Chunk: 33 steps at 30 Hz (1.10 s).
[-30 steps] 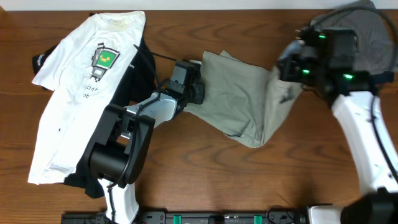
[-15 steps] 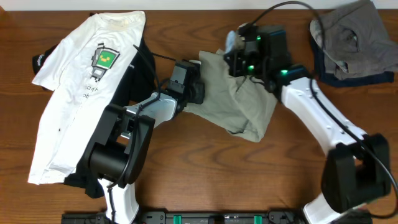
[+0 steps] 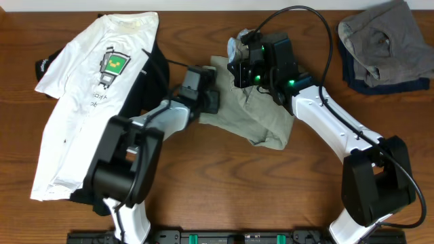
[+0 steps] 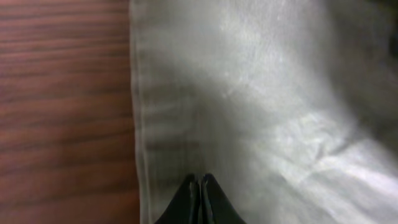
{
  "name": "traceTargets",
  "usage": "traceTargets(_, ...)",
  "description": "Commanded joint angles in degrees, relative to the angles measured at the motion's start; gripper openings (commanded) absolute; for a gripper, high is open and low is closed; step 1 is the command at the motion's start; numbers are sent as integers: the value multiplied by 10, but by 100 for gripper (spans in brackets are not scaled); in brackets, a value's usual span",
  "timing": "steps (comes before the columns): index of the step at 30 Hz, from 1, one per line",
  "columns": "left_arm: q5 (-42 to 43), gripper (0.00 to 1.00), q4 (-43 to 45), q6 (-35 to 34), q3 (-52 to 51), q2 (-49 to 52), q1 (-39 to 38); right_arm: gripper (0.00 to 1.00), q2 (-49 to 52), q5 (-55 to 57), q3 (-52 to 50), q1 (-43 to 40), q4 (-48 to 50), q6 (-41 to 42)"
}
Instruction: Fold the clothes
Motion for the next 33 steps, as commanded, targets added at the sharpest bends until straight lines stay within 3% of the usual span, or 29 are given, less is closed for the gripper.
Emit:
traceTargets(1, -1, 6, -37, -14, 5, -73, 36, 1, 1, -15, 12, 10, 6, 6)
traceTargets(9, 1, 6, -132, -25, 5, -188, 92, 1, 2, -15, 12, 19, 13, 5)
traceTargets(16, 1, 6, -143, -27, 5, -262, 122, 1, 22, -26, 12, 51, 46, -34)
traceTargets(18, 1, 6, -144, -26, 5, -270, 127, 21, 34, -42, 12, 66, 52, -43)
traceTargets(21, 1, 7, -150, -26, 5, -270, 134, 73, 43, -60, 12, 83, 49, -55)
traceTargets(22, 1, 7, -154, -26, 5, -269, 136, 79, 43, -65, 12, 85, 45, -55)
traceTargets(25, 1, 6, -163, -26, 5, -269, 143, 90, 35, -85, 12, 80, 38, -55)
traceTargets(33, 1, 7, -163, -26, 5, -253, 144, 92, -6, -71, 15, -1, -57, -66)
